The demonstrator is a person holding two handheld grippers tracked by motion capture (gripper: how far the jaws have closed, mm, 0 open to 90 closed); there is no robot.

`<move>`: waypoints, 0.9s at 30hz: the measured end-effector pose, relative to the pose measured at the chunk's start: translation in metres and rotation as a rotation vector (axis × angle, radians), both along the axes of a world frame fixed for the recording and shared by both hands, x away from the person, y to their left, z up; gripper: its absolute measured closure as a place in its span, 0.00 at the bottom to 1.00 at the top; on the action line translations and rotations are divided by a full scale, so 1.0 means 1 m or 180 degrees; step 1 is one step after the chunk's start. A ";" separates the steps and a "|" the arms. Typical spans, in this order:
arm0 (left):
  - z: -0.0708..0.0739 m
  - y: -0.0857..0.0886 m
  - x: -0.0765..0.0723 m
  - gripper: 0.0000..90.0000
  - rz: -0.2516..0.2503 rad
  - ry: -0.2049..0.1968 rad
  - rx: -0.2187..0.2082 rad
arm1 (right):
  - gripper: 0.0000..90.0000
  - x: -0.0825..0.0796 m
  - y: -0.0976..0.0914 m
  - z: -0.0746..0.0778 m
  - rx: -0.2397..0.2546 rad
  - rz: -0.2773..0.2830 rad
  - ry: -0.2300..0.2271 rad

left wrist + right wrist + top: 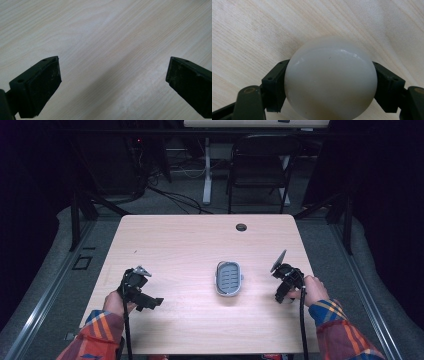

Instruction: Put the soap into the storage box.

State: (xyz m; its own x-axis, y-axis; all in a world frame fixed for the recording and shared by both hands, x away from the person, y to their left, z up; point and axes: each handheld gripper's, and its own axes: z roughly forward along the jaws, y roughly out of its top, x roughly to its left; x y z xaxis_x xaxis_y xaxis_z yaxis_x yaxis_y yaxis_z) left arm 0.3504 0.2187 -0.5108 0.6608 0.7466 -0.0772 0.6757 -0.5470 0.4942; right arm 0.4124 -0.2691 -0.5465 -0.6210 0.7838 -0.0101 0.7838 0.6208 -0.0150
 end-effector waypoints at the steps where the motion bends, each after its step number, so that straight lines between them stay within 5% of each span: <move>1: 0.000 0.000 0.000 0.00 0.0003 0.0000 -0.0003 | 0.27 0.000 0.000 0.000 0.0003 -0.0001 0.0002; 27: 0.000 0.000 0.000 0.00 -0.0009 0.0014 -0.0010 | 0.27 -0.003 0.007 0.013 -0.0012 0.0106 0.0003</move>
State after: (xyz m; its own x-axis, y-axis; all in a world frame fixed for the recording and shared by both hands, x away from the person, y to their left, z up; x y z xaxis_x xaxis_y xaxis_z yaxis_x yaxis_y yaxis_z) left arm 0.3505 0.2186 -0.5110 0.6625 0.7445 -0.0824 0.6764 -0.5473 0.4929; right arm 0.4092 -0.2624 -0.5335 -0.6467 0.7626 -0.0125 0.7627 0.6465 -0.0180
